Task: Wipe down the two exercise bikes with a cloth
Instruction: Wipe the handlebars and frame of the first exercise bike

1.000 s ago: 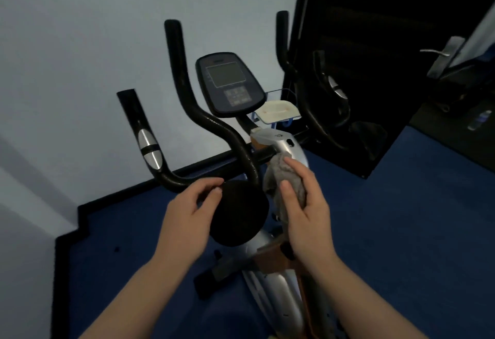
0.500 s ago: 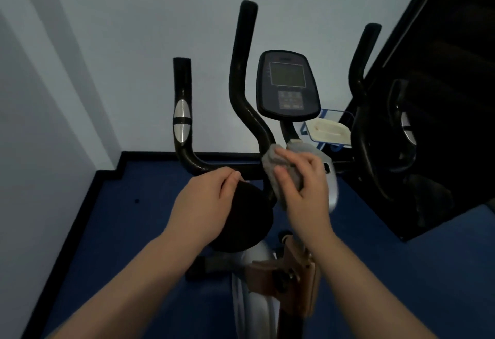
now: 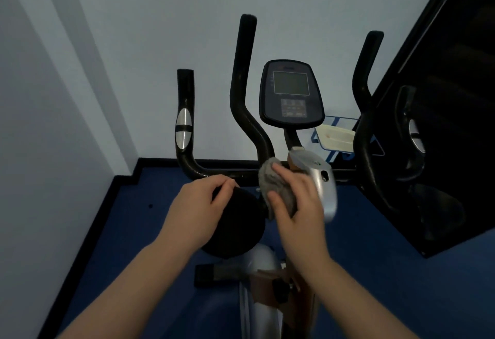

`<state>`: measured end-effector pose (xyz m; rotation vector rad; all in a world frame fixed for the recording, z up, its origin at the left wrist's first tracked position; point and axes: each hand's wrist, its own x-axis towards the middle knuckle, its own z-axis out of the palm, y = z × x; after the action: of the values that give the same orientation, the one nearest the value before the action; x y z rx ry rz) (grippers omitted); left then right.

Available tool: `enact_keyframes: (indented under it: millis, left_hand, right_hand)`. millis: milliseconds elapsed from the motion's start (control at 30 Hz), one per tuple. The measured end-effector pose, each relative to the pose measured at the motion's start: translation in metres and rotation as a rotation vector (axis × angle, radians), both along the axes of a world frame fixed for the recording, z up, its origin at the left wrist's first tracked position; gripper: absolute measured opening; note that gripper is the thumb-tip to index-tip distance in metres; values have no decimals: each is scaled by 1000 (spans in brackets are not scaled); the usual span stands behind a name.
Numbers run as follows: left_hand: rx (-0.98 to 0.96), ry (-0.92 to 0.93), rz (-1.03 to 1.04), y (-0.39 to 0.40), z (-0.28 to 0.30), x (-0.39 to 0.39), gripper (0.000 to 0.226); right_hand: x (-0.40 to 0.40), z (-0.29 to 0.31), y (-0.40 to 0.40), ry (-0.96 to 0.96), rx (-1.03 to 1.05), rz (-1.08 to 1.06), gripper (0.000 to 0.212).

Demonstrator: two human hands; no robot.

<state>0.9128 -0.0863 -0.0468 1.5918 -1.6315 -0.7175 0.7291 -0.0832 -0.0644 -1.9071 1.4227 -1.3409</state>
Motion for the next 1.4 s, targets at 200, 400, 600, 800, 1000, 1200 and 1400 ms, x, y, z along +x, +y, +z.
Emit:
enact_keyframes:
  millis: [200, 400, 600, 800, 1000, 1200, 1400]
  left_hand:
    - [9, 25, 13, 1, 2, -2, 21]
    - [-11, -23, 64, 4, 0, -3, 19]
    - [-43, -12, 16, 2, 0, -2, 20]
    - [-63, -14, 0, 3, -4, -1, 22]
    - [-83, -14, 19, 4, -5, -3, 23]
    - [-61, -36, 52, 3, -6, -2, 21]
    - [-98, -103, 38, 5, -2, -2, 22]
  right_hand:
    - [-19, 12, -15, 90, 44, 112, 63]
    - [-2, -4, 4, 27, 13, -19, 49]
    - [-8, 14, -9, 202, -54, 47, 45]
    - [29, -18, 37, -159, 43, -159, 48]
    - [8, 3, -4, -351, 183, -207, 37]
    - [9, -6, 6, -271, 146, -173, 41]
    - [16, -3, 5, -271, 113, -173, 40]
